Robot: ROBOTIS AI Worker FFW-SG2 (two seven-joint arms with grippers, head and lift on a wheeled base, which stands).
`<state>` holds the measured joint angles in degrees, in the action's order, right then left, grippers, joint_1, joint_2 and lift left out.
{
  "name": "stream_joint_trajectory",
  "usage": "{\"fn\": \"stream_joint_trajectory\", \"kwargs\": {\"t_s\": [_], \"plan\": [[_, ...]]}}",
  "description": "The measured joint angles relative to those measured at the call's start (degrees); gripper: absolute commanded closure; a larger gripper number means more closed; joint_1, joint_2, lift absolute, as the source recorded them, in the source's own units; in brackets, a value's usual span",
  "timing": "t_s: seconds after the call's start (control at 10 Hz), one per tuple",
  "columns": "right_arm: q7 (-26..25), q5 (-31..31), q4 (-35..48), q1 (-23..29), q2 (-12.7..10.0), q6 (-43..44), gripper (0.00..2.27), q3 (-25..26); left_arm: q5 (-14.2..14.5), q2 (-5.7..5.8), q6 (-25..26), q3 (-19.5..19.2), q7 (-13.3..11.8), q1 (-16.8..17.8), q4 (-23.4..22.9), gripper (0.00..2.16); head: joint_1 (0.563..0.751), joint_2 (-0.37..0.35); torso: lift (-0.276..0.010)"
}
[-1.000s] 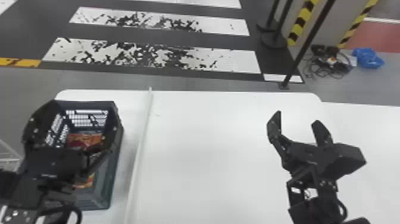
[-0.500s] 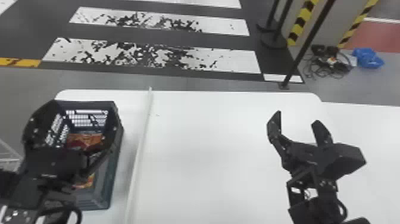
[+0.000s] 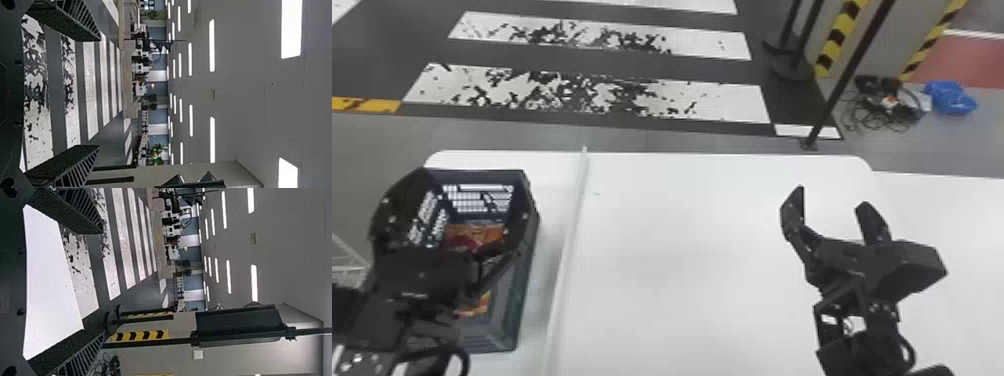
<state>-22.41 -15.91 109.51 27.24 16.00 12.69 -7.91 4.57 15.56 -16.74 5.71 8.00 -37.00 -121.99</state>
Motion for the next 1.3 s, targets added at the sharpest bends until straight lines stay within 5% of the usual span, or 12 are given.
{"fn": "stream_joint_trajectory", "kwargs": {"t_s": [1.3], "plan": [[0.0,0.0,0.0,0.0,0.0,0.0,0.0,0.0,0.0,0.0,0.0,0.0,0.0,0.0,0.0,0.0,0.695,-0.096,-0.029]]}}
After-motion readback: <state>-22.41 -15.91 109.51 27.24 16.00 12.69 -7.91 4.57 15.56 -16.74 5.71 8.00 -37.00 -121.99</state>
